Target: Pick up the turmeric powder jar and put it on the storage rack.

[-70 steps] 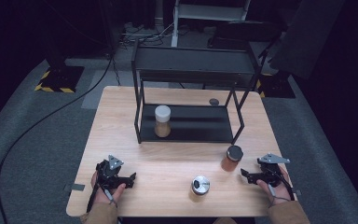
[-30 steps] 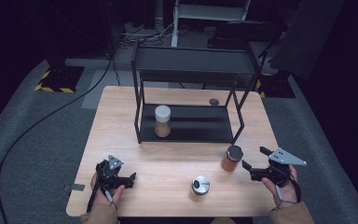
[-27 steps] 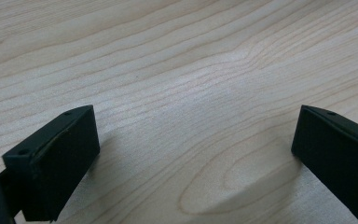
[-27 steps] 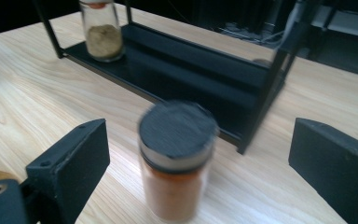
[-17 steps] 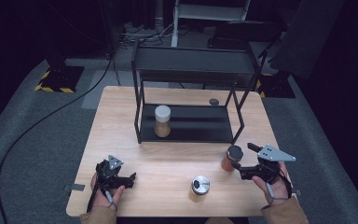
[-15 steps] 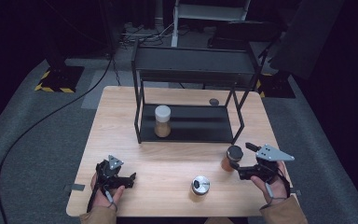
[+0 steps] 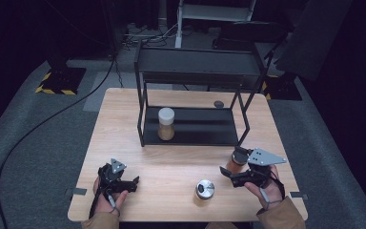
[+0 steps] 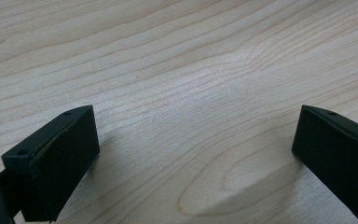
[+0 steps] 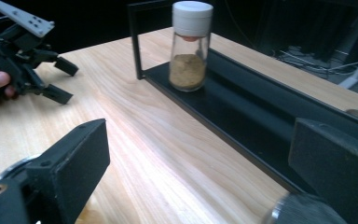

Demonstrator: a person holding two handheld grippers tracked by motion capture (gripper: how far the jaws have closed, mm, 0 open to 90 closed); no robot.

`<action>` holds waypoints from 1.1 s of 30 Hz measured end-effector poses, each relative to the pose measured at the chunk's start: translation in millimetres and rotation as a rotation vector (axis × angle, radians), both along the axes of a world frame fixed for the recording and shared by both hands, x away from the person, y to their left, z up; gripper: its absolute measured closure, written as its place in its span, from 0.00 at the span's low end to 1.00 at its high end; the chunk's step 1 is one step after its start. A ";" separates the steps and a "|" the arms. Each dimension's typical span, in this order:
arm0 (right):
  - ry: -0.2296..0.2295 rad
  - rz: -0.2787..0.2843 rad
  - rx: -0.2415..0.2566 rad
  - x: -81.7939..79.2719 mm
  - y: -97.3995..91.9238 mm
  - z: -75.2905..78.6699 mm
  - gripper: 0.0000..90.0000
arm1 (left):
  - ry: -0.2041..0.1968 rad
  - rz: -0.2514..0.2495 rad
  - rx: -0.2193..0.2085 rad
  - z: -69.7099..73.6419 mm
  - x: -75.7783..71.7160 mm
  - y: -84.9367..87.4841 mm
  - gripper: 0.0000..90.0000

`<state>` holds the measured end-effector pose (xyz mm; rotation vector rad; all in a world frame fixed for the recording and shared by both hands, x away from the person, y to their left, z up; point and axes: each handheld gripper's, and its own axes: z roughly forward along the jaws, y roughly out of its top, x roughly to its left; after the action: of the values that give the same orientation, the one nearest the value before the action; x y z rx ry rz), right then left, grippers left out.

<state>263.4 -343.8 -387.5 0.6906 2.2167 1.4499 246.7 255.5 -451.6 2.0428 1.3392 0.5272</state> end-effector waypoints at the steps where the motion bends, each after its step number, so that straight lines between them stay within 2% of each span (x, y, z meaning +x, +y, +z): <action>1: 0.001 0.007 0.001 -0.3 1.7 -0.2 0.06 | 0.000 0.000 0.000 0.0 0.0 0.0 0.00; 18: 0.005 0.138 0.017 -7.7 31.7 -7.7 0.05 | 0.000 0.001 -0.001 -0.1 0.0 -0.1 0.00; 33: 0.027 0.187 -0.006 -19.3 45.7 -19.1 0.05 | -0.001 0.002 -0.002 -0.2 0.3 -0.3 0.00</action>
<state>244.0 -298.1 -406.5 0.5144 2.3592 1.5285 247.0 255.2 -451.8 2.0398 1.3407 0.5271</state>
